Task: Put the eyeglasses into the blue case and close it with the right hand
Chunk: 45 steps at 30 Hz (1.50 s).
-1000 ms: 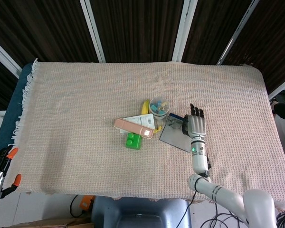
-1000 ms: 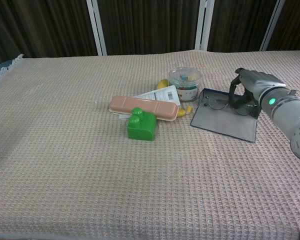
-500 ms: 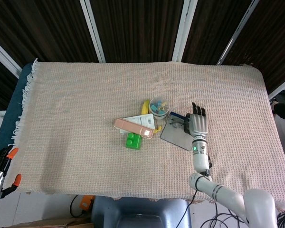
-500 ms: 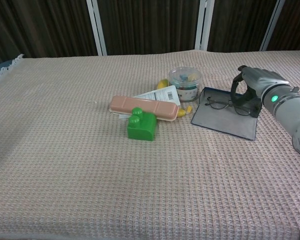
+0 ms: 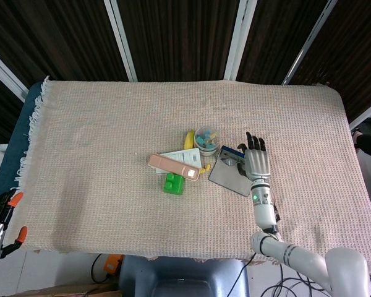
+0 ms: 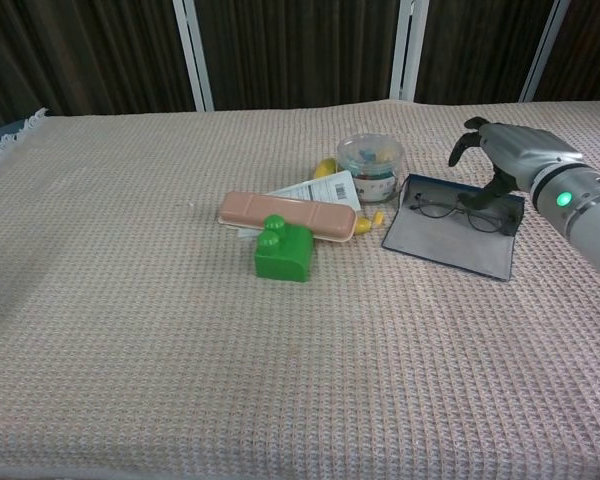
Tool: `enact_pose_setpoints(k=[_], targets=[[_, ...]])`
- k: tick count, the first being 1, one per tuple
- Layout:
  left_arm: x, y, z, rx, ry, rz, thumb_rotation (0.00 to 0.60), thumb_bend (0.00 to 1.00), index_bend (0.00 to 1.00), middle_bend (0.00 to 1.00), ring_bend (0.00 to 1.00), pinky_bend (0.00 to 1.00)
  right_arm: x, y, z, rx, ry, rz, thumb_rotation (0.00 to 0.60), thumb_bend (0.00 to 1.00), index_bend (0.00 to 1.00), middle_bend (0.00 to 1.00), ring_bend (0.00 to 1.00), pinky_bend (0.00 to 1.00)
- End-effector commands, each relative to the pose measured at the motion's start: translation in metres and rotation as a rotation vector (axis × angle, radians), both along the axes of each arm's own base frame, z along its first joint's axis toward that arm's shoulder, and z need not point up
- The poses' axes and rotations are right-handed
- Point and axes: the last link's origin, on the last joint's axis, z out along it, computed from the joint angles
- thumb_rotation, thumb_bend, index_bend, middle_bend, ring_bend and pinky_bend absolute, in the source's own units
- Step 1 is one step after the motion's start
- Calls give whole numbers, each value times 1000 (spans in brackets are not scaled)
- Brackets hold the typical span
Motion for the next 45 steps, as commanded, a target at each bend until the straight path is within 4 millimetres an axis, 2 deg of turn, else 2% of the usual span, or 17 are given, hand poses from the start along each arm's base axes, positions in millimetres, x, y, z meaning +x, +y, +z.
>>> enact_pose_setpoints(k=[1, 7, 14, 27, 45], targets=[[0, 0, 0, 1, -1, 0, 600, 411, 0, 0, 0, 13, -3, 30, 7, 34, 35, 115, 600, 455, 429, 111, 0, 0], [1, 0, -1, -5, 0, -2, 600, 412, 0, 0, 0, 14, -6, 72, 3, 139, 105, 214, 600, 364, 423, 111, 0, 0], [1, 0, -1, -8, 1, -7, 600, 413, 0, 0, 0, 13, -13, 86, -9, 191, 179, 206, 600, 337, 402, 104, 0, 0], [1, -1, 0, -5, -2, -9, 600, 411, 0, 0, 0, 13, -15, 79, -25, 200, 229, 166, 600, 336, 404, 100, 0, 0], [0, 0, 3, 42, 7, 11, 600, 412, 0, 0, 0, 16, -15, 57, -19, 150, 249, 102, 600, 335, 429, 101, 0, 0]])
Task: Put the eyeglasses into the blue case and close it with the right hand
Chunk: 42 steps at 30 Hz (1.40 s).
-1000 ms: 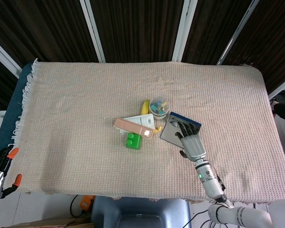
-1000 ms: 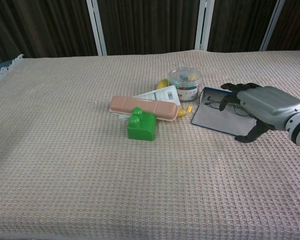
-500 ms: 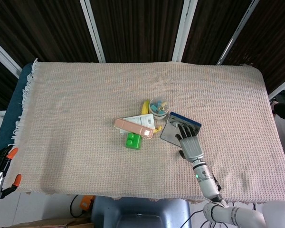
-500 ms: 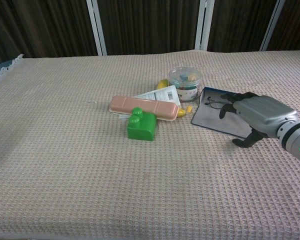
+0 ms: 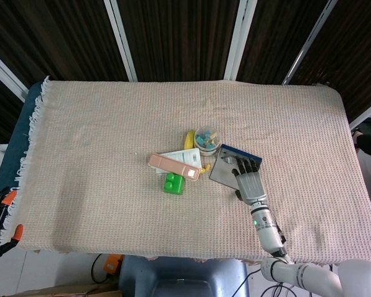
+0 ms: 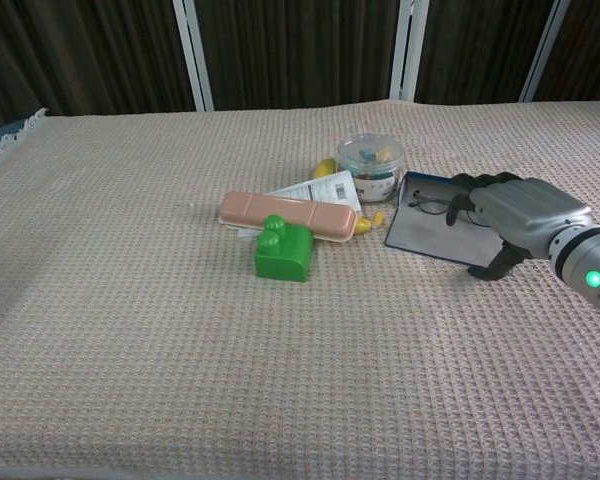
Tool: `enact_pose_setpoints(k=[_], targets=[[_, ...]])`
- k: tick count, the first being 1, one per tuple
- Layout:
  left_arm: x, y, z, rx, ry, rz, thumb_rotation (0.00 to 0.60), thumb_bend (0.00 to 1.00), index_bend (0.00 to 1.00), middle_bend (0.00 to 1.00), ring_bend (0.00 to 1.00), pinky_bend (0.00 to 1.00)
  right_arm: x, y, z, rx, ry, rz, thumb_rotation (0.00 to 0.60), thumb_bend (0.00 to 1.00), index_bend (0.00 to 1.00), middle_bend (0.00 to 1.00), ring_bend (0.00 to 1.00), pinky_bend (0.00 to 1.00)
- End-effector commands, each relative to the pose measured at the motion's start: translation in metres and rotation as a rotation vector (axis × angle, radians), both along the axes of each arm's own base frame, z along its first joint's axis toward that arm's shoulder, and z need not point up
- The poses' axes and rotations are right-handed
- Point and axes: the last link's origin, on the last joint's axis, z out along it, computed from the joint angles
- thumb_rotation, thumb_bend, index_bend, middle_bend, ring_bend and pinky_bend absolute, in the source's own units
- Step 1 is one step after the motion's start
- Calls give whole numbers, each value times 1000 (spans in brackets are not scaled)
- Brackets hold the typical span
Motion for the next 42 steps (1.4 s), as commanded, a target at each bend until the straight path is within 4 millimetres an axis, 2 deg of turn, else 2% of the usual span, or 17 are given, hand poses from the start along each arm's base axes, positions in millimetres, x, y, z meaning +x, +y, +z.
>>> enact_pose_setpoints(k=[1, 4, 9, 12, 24, 30, 36, 42], targets=[[0, -1, -1, -6, 1, -4, 600, 412, 0, 0, 0, 16, 0, -4, 3, -14, 0, -8, 600, 335, 434, 101, 0, 0], [0, 0, -1, -6, 6, -4, 600, 412, 0, 0, 0, 17, 1, -9, 7, -32, -2, -16, 600, 350, 457, 101, 0, 0], [0, 0, -1, -4, 6, -1, 600, 413, 0, 0, 0, 17, 1, -16, 12, -56, 1, -28, 600, 453, 482, 102, 0, 0], [1, 0, -2, -5, 7, -2, 600, 413, 0, 0, 0, 17, 1, -20, 15, -67, -3, -39, 600, 482, 493, 101, 0, 0], [1, 0, -3, -12, 6, -1, 600, 411, 0, 0, 0, 17, -3, -38, 15, -90, -3, -95, 600, 503, 550, 101, 0, 0], [1, 0, -3, -16, 3, -5, 600, 411, 0, 0, 0, 18, -3, -40, 15, -95, -10, -100, 600, 514, 608, 101, 0, 0], [1, -1, -2, -21, 0, -9, 600, 411, 0, 0, 0, 18, -4, -40, 14, -104, -35, -92, 600, 603, 676, 120, 0, 0], [1, -1, -3, -28, -2, -13, 600, 414, 0, 0, 0, 18, -7, -39, 16, -112, -44, -87, 600, 657, 690, 124, 0, 0]])
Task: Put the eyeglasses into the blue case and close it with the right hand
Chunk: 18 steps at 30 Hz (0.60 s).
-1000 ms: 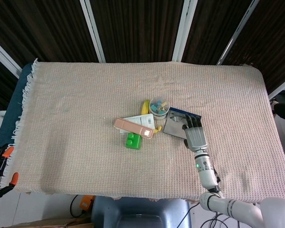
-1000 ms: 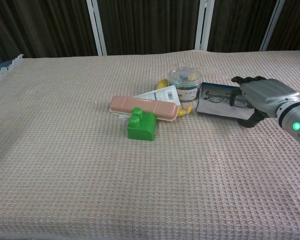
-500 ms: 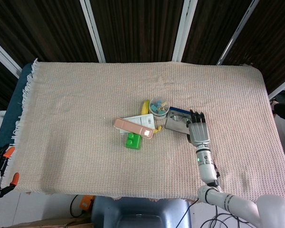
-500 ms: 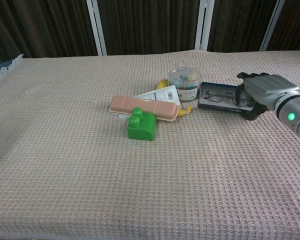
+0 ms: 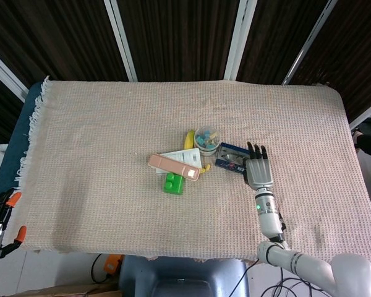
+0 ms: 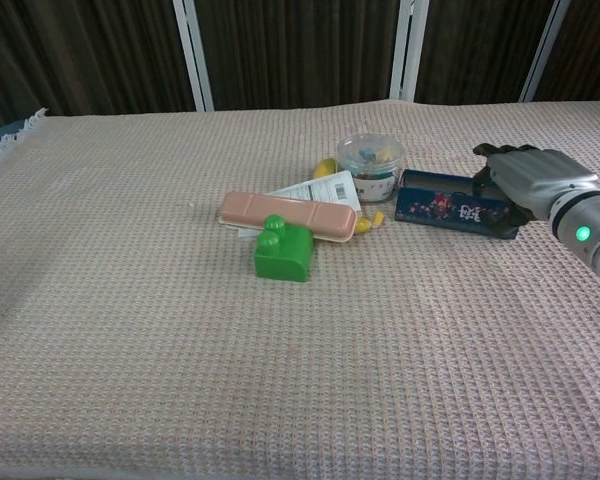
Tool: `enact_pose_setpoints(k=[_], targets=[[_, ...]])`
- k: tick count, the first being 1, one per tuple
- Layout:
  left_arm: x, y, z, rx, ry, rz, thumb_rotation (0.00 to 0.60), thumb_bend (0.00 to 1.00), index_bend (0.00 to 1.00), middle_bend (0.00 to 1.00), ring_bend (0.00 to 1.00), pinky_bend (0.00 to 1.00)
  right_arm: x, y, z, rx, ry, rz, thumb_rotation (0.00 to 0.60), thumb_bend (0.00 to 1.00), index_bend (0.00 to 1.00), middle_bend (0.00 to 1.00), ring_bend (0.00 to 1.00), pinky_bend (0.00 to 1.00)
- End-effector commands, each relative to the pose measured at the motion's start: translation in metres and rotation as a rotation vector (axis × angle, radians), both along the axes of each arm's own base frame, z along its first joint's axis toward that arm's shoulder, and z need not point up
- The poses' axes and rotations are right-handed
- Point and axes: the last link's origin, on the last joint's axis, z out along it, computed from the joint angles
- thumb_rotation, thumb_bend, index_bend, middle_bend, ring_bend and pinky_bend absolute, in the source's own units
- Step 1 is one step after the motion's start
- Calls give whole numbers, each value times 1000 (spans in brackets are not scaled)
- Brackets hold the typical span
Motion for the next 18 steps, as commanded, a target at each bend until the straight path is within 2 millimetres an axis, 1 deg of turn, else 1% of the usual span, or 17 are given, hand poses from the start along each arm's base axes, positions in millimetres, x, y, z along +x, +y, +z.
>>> enact_pose_setpoints(k=[1, 6, 12, 18], targets=[[0, 0, 0, -1, 1, -1, 600, 414, 0, 0, 0, 18, -1, 1, 2, -4, -5, 5, 600, 657, 690, 124, 0, 0], [0, 0, -1, -1, 1, 0, 600, 414, 0, 0, 0, 18, 0, 5, 13, -17, -27, 31, 600, 657, 693, 125, 0, 0], [1, 1, -2, -7, 5, 0, 600, 414, 0, 0, 0, 18, 0, 14, 34, -26, -63, 65, 600, 658, 696, 127, 0, 0], [2, 1, -4, -11, 9, -1, 600, 414, 0, 0, 0, 18, -8, 34, 45, 35, -82, 73, 600, 658, 700, 128, 0, 0]])
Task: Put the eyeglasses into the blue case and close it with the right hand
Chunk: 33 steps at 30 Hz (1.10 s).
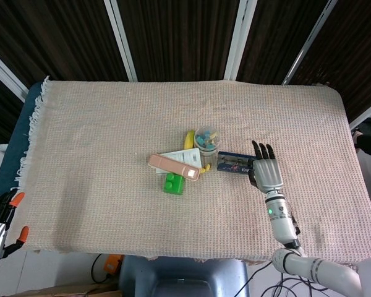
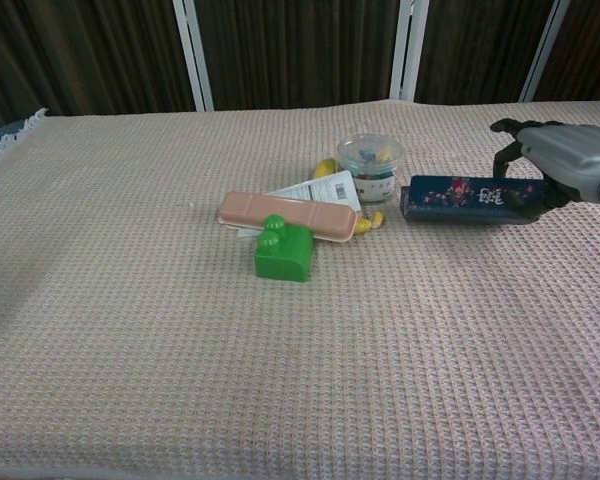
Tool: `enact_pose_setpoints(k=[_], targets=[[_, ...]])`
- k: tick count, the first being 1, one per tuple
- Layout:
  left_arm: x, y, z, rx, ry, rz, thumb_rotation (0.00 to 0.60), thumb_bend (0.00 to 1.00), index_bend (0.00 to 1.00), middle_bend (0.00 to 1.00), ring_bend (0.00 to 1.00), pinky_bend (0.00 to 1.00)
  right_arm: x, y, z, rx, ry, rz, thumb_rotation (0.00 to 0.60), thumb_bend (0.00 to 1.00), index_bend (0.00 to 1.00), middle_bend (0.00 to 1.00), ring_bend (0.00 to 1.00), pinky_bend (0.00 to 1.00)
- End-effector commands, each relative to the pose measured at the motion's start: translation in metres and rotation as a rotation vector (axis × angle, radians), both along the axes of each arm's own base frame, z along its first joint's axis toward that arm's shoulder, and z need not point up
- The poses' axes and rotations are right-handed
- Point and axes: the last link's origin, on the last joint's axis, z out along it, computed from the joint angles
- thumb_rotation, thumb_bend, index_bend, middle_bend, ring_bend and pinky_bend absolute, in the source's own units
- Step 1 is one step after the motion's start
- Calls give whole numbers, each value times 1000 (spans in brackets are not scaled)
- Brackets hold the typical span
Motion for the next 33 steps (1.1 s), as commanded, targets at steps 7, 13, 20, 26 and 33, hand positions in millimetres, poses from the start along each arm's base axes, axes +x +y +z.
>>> enact_pose_setpoints(k=[7, 13, 20, 26, 33], targets=[[0, 1, -1, -6, 3, 2, 600, 414, 0, 0, 0, 18, -11, 27, 11, 72, -1, 29, 600, 658, 701, 128, 0, 0], [0, 1, -2, -8, 4, 4, 600, 415, 0, 0, 0, 19, -5, 23, 8, 84, -12, 27, 600, 657, 703, 129, 0, 0], [0, 3, -3, -17, 8, 7, 600, 414, 0, 0, 0, 18, 0, 8, -5, 103, -17, -16, 600, 657, 699, 129, 0, 0], [-1, 3, -3, -16, 9, 12, 600, 415, 0, 0, 0, 18, 2, -4, -12, 97, -23, -48, 600, 657, 694, 129, 0, 0], [-1, 4, -3, -18, 9, 13, 600, 414, 0, 0, 0, 19, 5, -13, -13, 85, -25, -63, 600, 657, 693, 129, 0, 0]])
